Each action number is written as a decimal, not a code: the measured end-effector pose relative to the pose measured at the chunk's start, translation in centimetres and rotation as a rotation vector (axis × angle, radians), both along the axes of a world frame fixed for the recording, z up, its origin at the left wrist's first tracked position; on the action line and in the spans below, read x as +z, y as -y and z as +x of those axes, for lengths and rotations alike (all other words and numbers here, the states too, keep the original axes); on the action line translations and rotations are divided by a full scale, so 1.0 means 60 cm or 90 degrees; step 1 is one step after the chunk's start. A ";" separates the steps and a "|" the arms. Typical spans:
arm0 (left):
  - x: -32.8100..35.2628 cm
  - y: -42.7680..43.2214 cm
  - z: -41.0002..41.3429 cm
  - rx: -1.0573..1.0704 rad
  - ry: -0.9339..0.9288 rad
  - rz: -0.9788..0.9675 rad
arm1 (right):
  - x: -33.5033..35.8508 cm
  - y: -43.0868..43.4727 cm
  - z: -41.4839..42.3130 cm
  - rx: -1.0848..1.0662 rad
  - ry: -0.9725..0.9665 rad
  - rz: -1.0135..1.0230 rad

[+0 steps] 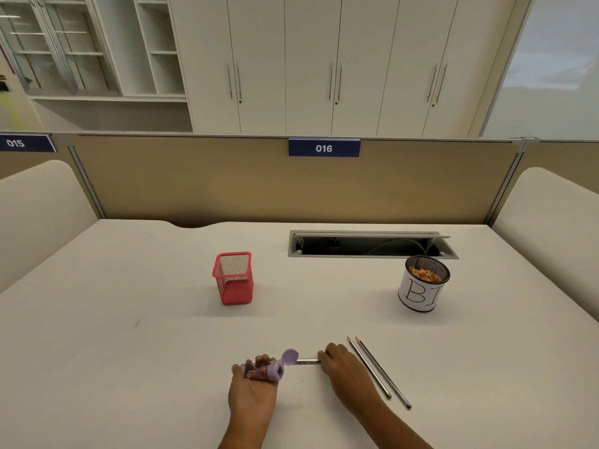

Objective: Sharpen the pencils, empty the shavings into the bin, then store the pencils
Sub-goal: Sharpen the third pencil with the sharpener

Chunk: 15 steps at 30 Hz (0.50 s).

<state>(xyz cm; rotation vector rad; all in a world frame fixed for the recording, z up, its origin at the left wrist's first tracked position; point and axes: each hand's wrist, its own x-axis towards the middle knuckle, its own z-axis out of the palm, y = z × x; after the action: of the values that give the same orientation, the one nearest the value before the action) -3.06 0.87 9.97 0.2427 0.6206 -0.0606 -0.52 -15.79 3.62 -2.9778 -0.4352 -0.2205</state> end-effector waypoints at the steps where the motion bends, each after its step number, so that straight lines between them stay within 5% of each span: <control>1: -0.001 -0.004 0.000 0.004 -0.001 0.000 | 0.004 0.000 -0.002 -0.004 -0.002 -0.017; 5: 0.001 -0.011 0.003 0.017 0.002 -0.011 | -0.001 0.006 -0.015 -0.034 -0.009 0.001; 15: 0.008 0.007 0.010 0.063 0.011 -0.045 | 0.060 0.048 -0.089 -0.013 -0.111 0.381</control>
<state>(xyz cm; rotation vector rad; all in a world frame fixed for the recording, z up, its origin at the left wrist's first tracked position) -2.49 0.45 10.43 0.1443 0.6117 0.0151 -5.89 -18.68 7.22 -2.3894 -0.2591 -0.0718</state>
